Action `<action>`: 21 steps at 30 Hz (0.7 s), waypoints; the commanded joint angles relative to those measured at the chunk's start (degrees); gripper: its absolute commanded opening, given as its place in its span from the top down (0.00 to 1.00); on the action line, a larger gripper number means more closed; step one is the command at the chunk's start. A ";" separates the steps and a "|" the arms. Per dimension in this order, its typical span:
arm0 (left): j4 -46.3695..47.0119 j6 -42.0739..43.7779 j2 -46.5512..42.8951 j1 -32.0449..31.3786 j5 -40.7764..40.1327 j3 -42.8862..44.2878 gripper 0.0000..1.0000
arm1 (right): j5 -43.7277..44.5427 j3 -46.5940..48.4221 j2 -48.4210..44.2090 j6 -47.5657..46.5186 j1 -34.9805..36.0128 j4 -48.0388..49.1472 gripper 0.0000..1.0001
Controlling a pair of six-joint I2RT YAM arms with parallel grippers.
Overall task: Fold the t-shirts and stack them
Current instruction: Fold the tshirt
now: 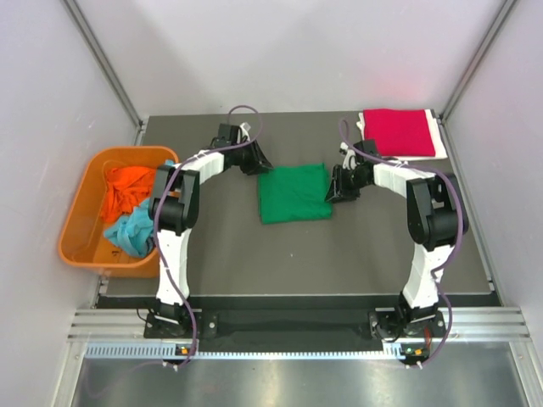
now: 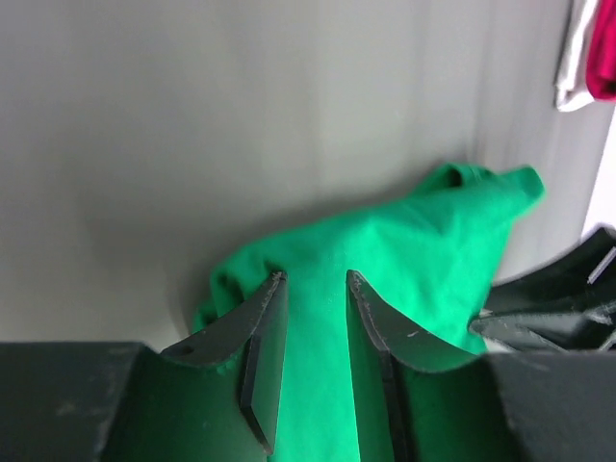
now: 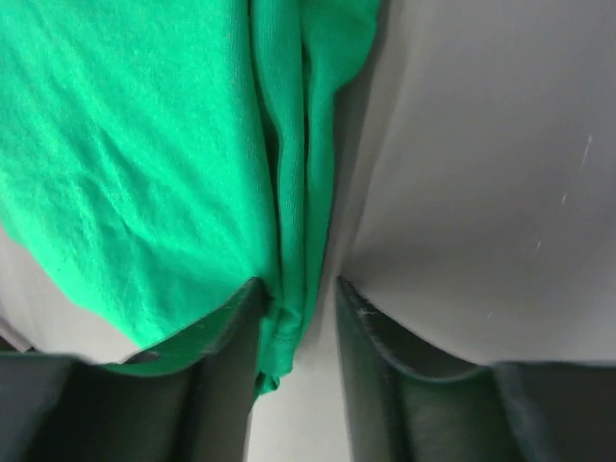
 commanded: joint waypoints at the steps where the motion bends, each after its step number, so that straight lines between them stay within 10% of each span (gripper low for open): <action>1: 2.67 1.10 2.83 0.27 0.28 4.92 0.64 | 0.68 -2.89 -0.61 -0.77 0.19 5.92 0.65; 6: 3.02 -1.62 4.25 0.35 3.79 8.01 0.63 | 0.08 -4.39 -2.44 0.29 -0.77 6.54 0.69; 14: -7.86 3.37 -8.38 0.36 0.13 7.23 0.56 | -2.56 -5.62 -11.14 0.03 -0.60 2.24 0.50; 21: -8.95 6.11 -24.13 -1.13 -2.62 -18.94 0.55 | -3.62 -11.33 -15.98 -1.03 -0.51 1.79 0.52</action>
